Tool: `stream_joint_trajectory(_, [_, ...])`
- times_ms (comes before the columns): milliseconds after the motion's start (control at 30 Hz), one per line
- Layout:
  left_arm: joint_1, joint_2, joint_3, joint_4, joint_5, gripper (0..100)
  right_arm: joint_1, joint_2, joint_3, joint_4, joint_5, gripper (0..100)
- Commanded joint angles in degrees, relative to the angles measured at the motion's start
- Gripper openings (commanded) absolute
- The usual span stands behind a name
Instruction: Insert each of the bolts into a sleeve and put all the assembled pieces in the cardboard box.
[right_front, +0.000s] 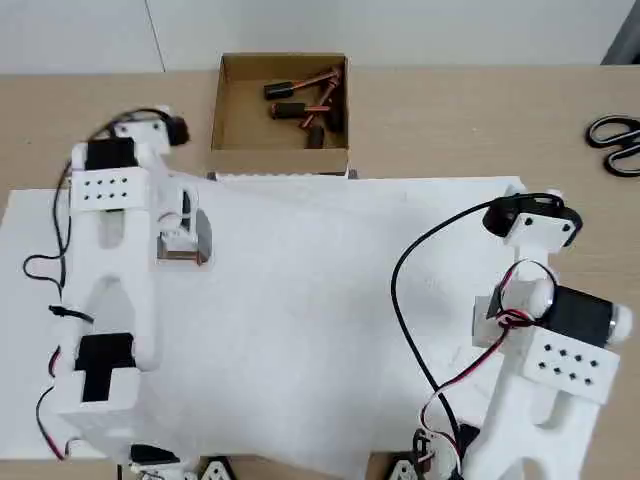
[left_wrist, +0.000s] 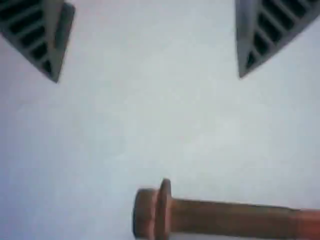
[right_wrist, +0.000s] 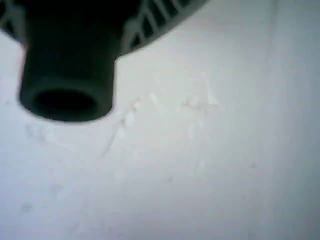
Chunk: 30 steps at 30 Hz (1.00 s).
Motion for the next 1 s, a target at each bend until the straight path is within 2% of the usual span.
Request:
stream_joint_trajectory(0, [-0.44,-3.16,0.92,1.49,-10.2,22,0.31,-0.66,-0.26,-1.19,0.62,0.3])
stream_joint_trajectory(133, [-1.14,-3.16,0.84,1.41,-22.33,22,0.31,-0.66,-0.26,-1.19,0.62,0.3])
stream_joint_trajectory(467, [-1.23,-2.73,0.84,0.88,-63.12,15,0.4,-0.66,-0.26,-1.19,0.62,0.3])
stream_joint_trajectory(667, [-1.32,-2.73,0.84,-5.98,-71.74,15,0.31,-0.66,-0.26,-1.19,0.62,0.3])
stream_joint_trajectory(833, [-1.23,-2.64,0.92,-8.0,-77.71,15,0.22,-0.66,-0.26,-1.27,0.62,0.3])
stream_joint_trajectory(967, [-0.88,-2.46,1.19,-7.91,-79.47,15,0.22,-0.66,-0.26,-1.27,0.62,0.3])
